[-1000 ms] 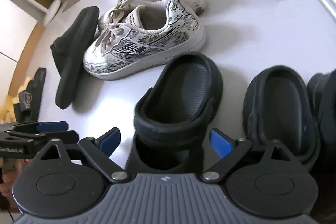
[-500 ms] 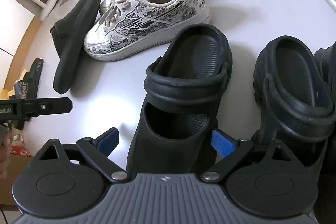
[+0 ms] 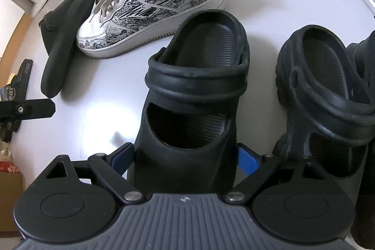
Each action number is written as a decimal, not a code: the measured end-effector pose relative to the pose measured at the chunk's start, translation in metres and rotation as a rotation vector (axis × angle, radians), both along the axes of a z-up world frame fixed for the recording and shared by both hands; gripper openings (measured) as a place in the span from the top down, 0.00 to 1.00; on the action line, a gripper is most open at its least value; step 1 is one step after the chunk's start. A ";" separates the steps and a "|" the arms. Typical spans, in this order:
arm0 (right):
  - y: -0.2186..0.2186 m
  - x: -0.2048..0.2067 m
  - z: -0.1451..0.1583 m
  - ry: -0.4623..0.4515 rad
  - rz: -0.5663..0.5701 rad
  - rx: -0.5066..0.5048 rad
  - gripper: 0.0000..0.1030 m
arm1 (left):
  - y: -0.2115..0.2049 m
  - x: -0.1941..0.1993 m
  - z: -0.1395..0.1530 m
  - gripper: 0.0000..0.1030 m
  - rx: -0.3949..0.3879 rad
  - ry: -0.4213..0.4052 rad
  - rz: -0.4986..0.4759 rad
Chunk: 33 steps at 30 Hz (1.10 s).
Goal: Organize scattered shoes
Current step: 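Lower the slide beside the clog and open the right tool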
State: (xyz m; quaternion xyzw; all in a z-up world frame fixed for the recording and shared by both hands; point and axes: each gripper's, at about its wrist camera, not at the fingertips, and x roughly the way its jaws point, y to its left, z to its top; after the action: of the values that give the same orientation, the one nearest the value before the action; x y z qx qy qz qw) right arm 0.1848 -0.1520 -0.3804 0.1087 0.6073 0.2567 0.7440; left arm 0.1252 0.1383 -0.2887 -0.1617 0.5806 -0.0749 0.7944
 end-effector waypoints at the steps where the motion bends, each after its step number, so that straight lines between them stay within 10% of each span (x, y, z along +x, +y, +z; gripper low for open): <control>1: 0.000 -0.001 0.001 -0.003 0.003 -0.006 0.12 | -0.001 0.000 0.000 0.24 0.000 0.000 -0.003; 33: -0.026 -0.022 0.003 -0.032 0.061 -0.038 0.14 | -0.038 0.010 -0.006 0.24 0.003 0.013 -0.063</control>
State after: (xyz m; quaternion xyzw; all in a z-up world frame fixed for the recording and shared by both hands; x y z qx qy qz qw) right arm 0.1631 -0.1782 -0.3771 0.0717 0.6032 0.2693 0.7473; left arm 0.1354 0.1007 -0.2944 -0.1424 0.5908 -0.0978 0.7881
